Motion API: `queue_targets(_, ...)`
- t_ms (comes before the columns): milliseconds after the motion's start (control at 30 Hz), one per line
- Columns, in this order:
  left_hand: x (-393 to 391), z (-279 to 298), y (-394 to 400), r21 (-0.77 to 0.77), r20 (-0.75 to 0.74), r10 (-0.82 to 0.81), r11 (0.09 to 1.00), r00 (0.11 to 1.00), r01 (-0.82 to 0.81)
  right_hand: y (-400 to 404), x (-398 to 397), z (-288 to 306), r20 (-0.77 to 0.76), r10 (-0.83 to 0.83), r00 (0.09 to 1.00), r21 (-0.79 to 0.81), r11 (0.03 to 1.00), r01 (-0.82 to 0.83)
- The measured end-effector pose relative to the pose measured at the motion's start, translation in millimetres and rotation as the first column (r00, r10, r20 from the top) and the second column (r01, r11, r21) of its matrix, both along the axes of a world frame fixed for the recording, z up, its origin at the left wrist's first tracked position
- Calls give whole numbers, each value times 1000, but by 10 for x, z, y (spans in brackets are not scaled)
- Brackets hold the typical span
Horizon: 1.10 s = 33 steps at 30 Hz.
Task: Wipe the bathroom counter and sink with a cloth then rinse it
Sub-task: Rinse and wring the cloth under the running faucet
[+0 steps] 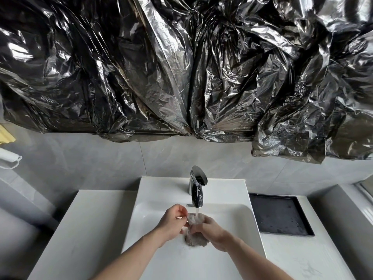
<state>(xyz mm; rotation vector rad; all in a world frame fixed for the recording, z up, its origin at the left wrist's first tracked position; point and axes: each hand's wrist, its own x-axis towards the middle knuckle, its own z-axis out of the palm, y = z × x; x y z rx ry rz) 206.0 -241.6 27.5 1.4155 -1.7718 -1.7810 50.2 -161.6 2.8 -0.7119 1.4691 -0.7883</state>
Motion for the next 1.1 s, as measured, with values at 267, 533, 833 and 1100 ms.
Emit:
queue_targets(267,98,131,-13,-287,117,35,958,993,0,-44,-17,35,-57,-173,983,-5,985,173)
queue_targets(533,-177,759,2,-793,130,-140,579,982,188,-78,10,74,53,-154,987,144,979,145)
queue_targets(833,-309,824,-11,-699,508,-223,458,832,549,131,-36,161,131,-173,976,157,976,152)
queue_targets(1100,-22,968,313,-744,426,-318,409,847,528,470,-111,460,173,-246,954,181,960,215)
